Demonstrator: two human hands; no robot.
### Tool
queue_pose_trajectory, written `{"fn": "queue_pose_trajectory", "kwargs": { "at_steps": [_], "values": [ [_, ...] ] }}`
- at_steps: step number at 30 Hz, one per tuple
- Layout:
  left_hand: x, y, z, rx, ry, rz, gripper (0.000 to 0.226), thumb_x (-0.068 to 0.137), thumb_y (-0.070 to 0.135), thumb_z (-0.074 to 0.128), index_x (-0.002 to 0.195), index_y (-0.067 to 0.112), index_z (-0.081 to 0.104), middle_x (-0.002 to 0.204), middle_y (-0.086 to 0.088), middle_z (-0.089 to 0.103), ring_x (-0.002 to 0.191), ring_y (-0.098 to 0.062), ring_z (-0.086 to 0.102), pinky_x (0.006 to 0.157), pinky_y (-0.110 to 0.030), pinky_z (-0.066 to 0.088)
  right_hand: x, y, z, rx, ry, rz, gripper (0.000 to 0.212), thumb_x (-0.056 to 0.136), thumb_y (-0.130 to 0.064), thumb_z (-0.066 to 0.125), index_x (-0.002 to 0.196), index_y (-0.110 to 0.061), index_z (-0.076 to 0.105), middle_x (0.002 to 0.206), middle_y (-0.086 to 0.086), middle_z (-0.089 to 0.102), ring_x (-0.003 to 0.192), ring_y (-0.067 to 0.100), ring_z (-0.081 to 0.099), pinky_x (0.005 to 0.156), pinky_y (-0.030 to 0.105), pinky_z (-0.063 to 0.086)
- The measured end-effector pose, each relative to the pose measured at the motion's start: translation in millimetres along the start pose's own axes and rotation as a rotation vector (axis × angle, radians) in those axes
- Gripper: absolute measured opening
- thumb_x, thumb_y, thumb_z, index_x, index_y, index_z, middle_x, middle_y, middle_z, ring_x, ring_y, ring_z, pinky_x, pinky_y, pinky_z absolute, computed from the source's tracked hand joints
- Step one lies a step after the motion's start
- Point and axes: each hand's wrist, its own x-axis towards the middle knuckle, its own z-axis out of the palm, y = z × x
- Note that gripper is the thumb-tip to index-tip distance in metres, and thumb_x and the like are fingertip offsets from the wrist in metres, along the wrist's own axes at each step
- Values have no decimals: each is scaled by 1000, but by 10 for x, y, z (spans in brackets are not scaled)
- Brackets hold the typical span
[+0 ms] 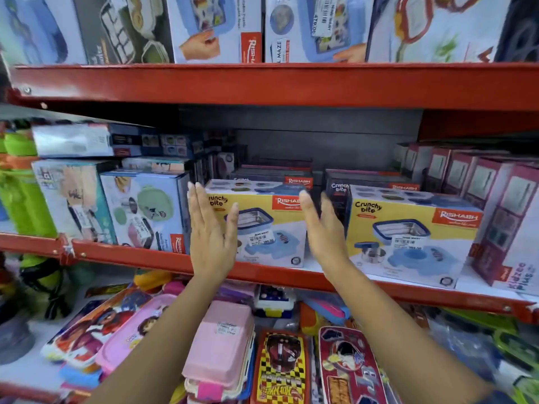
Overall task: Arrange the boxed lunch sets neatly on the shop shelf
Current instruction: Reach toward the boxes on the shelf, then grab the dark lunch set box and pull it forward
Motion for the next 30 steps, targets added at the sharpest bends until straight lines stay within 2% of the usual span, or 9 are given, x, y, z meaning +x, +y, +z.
{"fn": "queue_pose_trajectory", "kwargs": {
  "at_steps": [4, 8, 10, 14, 16, 19, 22, 26, 30],
  "values": [
    [-25, 37, -94, -243, -42, -187, 72, 97, 51, 34, 153, 20, 4, 158, 9, 17, 131, 11, 20, 109, -17, 17, 152, -161, -32, 244, -156, 451, 95, 70, -84, 42, 139, -19, 45, 143, 1, 47, 131, 28, 43, 108, 49, 35],
    [32, 21, -321, -575, -57, -401, 78, 77, 83, 31, 121, 27, 63, 126, -2, 65, 115, -16, 59, 102, -40, 43, 147, -186, -176, 276, -236, 342, 30, 86, -43, 59, 97, -16, 65, 93, -1, 68, 84, 13, 61, 77, 31, 46],
    [53, 51, -517, -737, -169, -479, 72, 79, 79, 22, 98, 30, 71, 101, 2, 76, 96, -10, 69, 87, -30, 46, 99, -122, -301, 315, -235, 212, 17, 83, -24, 67, 99, -18, 65, 91, -4, 70, 78, 7, 64, 69, 22, 48],
    [151, 61, -766, -726, -373, -491, 55, 87, 67, 39, 107, 26, 68, 97, 1, 78, 93, -17, 72, 90, -41, 51, -20, 59, -512, 304, -378, -60, 81, 67, 3, 80, 136, -24, 49, 136, -7, 58, 124, 7, 54, 101, 30, 46],
    [213, 31, -737, -675, -383, -457, 29, 89, 42, 57, 100, 18, 69, 75, 6, 77, 71, -11, 72, 74, -33, 58, -51, 102, -544, 291, -419, -155, 91, 67, 10, 78, 141, -29, 43, 142, -8, 52, 130, 5, 49, 105, 32, 42],
    [243, -31, -659, -637, -378, -360, 25, 83, 12, 69, 105, 22, 61, 91, 11, 75, 84, 0, 71, 66, -10, 53, -54, 108, -505, 337, -354, -165, 85, 67, 5, 79, 139, -25, 45, 136, -11, 57, 123, 1, 54, 97, 25, 48],
    [220, -212, -514, -554, -375, -271, 49, 77, 6, 74, 117, 23, 52, 118, 6, 65, 105, -4, 65, 90, -23, 53, -22, 129, -325, 299, -172, -90, 68, 71, -10, 80, 131, -22, 51, 117, -22, 60, 103, -9, 61, 84, 17, 54],
    [157, -359, -262, -460, -384, -229, 61, 78, 7, 76, 129, 15, 44, 128, 0, 59, 116, -12, 60, 102, -35, 47, 64, 341, -25, 12, 91, -91, 60, 77, -14, 77, 130, -16, 50, 122, -3, 57, 104, 10, 57, 80, 15, 48],
    [76, -417, -86, -345, -342, -215, 64, 79, 3, 74, 132, 9, 37, 114, 12, 54, 99, 8, 56, 89, -11, 45, 123, 533, 114, -132, 184, -106, 52, 75, -14, 79, 121, -14, 52, 118, 6, 62, 103, 19, 62, 87, 38, 56]
  ]
}}
